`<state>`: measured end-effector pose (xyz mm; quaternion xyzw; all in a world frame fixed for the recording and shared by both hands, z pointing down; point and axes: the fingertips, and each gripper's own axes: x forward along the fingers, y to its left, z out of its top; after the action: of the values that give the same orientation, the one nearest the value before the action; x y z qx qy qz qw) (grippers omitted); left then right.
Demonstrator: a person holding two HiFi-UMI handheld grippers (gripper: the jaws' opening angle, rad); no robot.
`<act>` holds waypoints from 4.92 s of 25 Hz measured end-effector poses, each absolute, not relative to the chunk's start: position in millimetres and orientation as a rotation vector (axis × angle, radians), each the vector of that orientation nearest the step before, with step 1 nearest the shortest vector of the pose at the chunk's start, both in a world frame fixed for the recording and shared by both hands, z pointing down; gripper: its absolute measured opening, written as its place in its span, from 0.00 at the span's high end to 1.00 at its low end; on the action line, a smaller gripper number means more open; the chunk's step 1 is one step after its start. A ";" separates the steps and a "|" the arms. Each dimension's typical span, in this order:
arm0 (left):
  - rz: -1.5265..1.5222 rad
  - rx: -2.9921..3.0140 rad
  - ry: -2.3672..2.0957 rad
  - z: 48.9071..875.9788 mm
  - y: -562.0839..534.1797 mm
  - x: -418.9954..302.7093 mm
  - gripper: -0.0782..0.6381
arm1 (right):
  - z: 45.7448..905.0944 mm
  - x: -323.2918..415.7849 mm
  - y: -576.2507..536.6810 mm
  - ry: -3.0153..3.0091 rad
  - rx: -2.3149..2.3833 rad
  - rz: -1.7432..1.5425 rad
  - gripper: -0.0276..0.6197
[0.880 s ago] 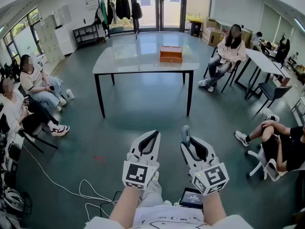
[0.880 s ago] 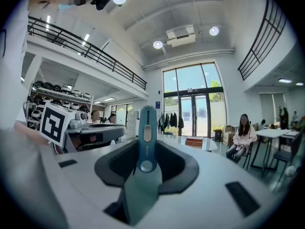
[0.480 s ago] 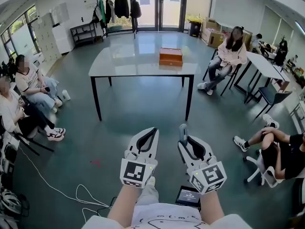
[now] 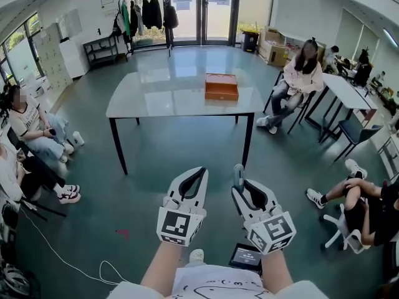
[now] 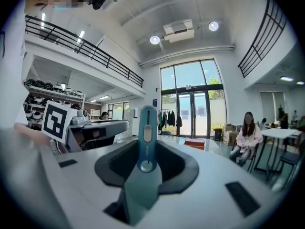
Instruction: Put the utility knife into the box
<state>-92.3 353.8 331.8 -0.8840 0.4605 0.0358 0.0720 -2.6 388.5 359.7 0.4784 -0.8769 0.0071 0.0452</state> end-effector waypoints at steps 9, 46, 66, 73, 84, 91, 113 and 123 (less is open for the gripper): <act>0.123 -2.690 1.330 332.7 286.7 -100.9 0.87 | 360.0 -15.3 322.3 -2.666 1.500 0.025 0.75; 0.099 -2.681 1.463 349.8 45.7 -10.7 0.87 | 366.6 79.5 69.7 -2.744 1.364 0.077 0.75; 0.067 -2.641 1.546 357.6 -24.8 20.2 0.87 | 376.5 121.1 -4.7 -2.787 1.319 0.134 0.75; 0.057 -2.659 1.518 359.3 -64.9 21.3 0.87 | 379.8 120.4 -42.8 -2.773 1.337 0.144 0.75; 0.077 -2.684 1.490 362.3 -164.0 6.4 0.87 | 386.5 107.0 -138.3 -2.728 1.349 0.136 0.75; 0.087 -2.691 1.488 364.7 -228.3 -12.9 0.87 | 387.3 93.5 -204.2 -2.703 1.366 0.139 0.75; 0.100 -2.740 1.441 372.4 -342.4 -28.4 0.87 | 392.5 79.6 -313.7 -2.651 1.442 0.158 0.75; 0.076 -2.731 1.474 365.7 -375.6 -19.9 0.87 | 388.9 85.6 -351.0 -2.656 1.377 0.191 0.75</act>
<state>-19.9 -375.6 365.7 -0.8796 0.4747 0.0244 0.0189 85.6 -351.0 388.9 0.4580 -0.8837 0.0636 0.0719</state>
